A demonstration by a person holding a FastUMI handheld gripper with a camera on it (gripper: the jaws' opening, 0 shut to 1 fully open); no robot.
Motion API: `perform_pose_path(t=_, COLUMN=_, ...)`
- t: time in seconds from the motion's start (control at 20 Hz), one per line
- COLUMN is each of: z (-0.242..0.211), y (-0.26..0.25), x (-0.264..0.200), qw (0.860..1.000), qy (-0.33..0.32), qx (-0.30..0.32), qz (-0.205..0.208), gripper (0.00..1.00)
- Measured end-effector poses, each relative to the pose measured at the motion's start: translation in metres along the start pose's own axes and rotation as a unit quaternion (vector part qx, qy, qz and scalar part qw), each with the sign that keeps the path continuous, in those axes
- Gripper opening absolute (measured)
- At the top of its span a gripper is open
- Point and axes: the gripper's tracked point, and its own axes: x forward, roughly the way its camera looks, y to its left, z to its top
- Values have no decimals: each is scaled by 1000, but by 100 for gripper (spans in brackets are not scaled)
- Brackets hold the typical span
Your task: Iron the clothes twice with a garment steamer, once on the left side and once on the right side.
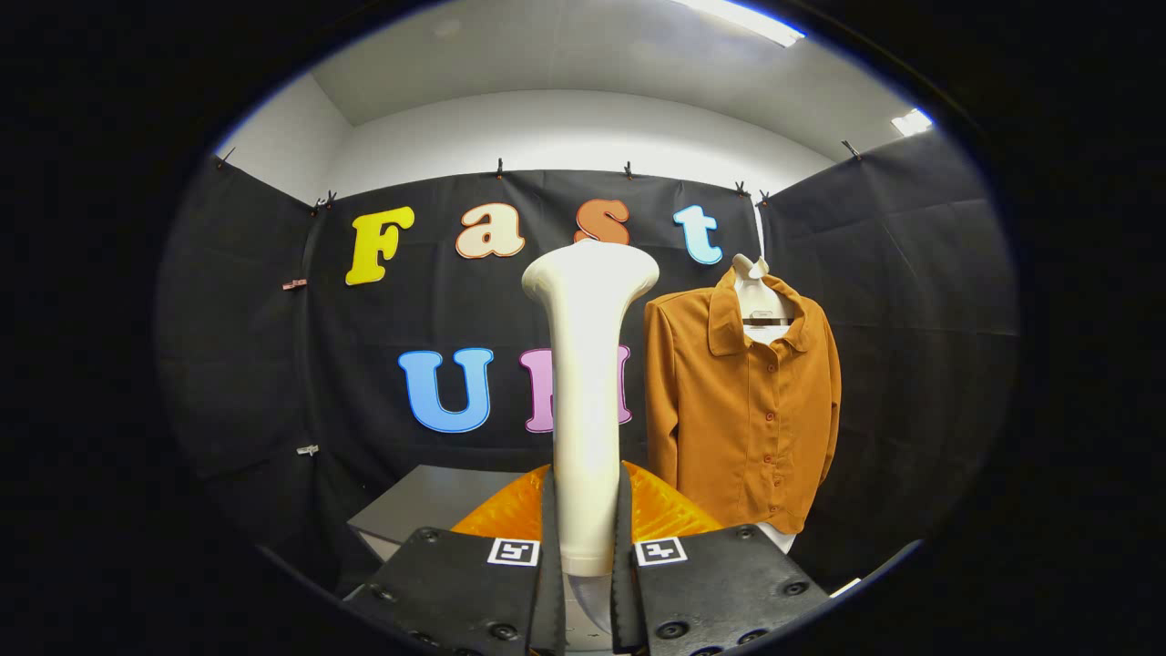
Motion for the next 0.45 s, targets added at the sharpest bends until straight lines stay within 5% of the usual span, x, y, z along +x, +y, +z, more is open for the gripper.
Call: perform_pose_path(t=0.45, z=-2, y=0, x=3, qw=1000, qy=3, qx=2, qz=1, gripper=23)
